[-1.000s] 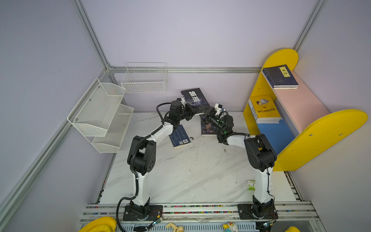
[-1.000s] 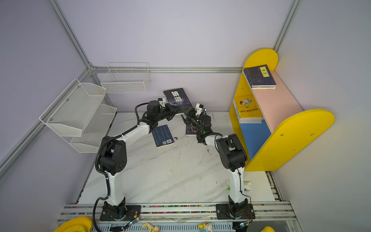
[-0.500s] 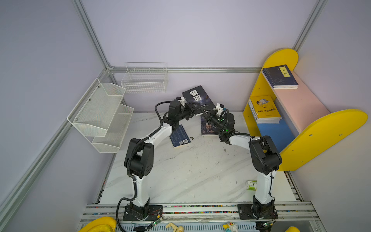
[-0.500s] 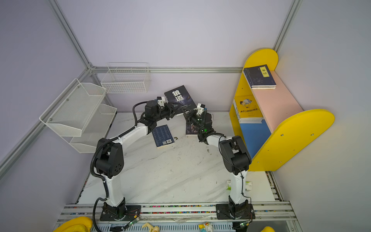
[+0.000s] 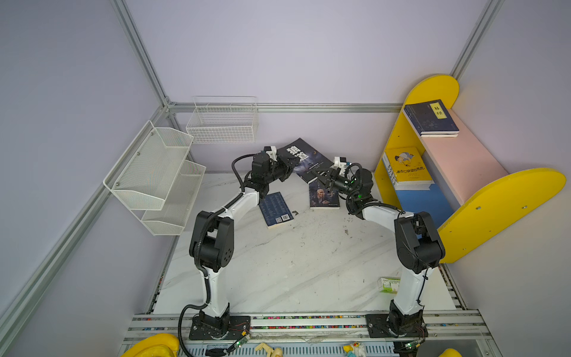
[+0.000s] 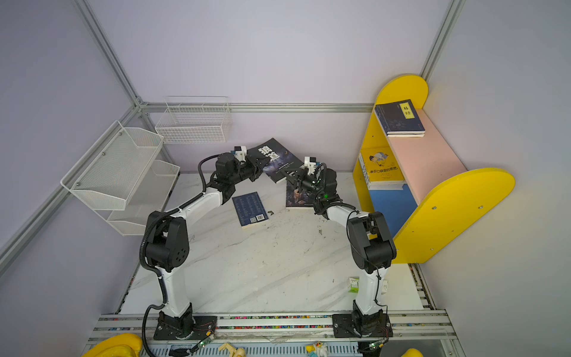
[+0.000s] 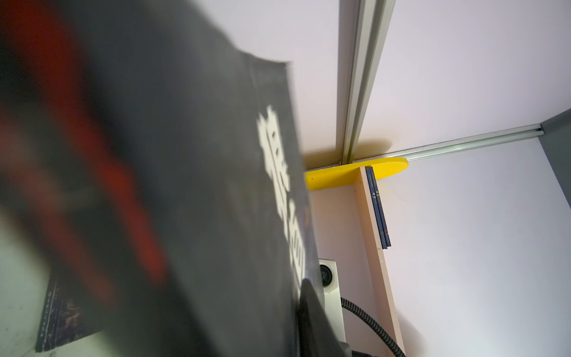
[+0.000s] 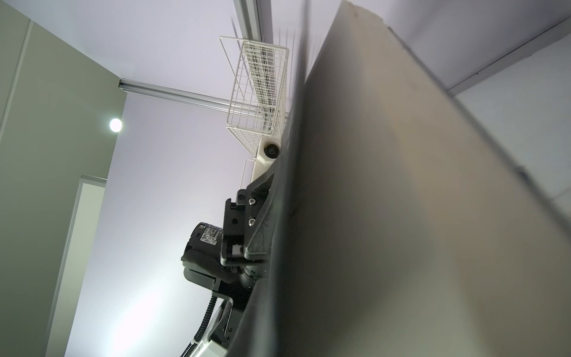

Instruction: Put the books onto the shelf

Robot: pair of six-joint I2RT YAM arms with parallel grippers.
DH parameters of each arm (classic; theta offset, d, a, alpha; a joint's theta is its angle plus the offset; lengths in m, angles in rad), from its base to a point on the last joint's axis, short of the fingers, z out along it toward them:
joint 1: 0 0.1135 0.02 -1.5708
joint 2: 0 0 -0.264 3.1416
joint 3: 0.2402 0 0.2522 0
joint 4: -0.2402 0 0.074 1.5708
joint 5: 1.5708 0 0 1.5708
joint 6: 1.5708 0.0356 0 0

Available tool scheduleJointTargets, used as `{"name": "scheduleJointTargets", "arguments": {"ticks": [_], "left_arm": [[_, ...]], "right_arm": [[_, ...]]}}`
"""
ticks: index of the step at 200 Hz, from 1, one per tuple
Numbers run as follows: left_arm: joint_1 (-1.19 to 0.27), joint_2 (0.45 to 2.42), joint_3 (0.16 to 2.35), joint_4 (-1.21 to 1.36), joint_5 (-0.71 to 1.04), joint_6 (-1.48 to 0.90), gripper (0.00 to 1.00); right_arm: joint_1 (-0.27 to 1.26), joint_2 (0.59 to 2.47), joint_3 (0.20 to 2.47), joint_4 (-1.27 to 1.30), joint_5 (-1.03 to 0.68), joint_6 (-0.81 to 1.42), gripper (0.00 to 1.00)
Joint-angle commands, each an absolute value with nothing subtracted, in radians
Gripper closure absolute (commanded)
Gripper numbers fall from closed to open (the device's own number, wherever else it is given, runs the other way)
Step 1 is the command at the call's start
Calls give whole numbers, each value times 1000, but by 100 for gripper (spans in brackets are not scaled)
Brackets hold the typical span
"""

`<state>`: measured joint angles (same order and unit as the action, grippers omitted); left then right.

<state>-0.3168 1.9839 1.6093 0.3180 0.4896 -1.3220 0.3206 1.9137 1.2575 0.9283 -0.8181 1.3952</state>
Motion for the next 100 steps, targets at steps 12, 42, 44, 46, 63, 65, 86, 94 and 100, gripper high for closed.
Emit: {"name": "scheduleJointTargets", "arguments": {"ticks": [12,42,44,46,63,65,86,94,100], "left_arm": [[-316,1952,1615,399,471,-1293,93],[-314,1923,1600,432,407,-1290,96],[-314,1922,1600,434,405,-1290,96],[-314,1922,1601,436,403,-1290,96],[-314,1927,1616,447,398,-1293,97],[-315,1927,1617,448,397,-1293,97],[-314,1928,1618,468,384,-1309,98],[-314,1927,1615,477,377,-1313,98],[-314,1927,1614,480,370,-1315,98]], "right_arm": [[320,1857,1270,977,-794,1390,70],[354,1824,1230,959,-734,1371,47],[357,1822,1230,955,-730,1367,46],[360,1819,1228,951,-726,1363,46],[378,1807,1232,930,-705,1340,44],[380,1807,1233,931,-702,1339,44],[389,1814,1233,946,-687,1363,44],[395,1820,1234,953,-689,1370,44],[400,1825,1237,946,-690,1371,44]]}}
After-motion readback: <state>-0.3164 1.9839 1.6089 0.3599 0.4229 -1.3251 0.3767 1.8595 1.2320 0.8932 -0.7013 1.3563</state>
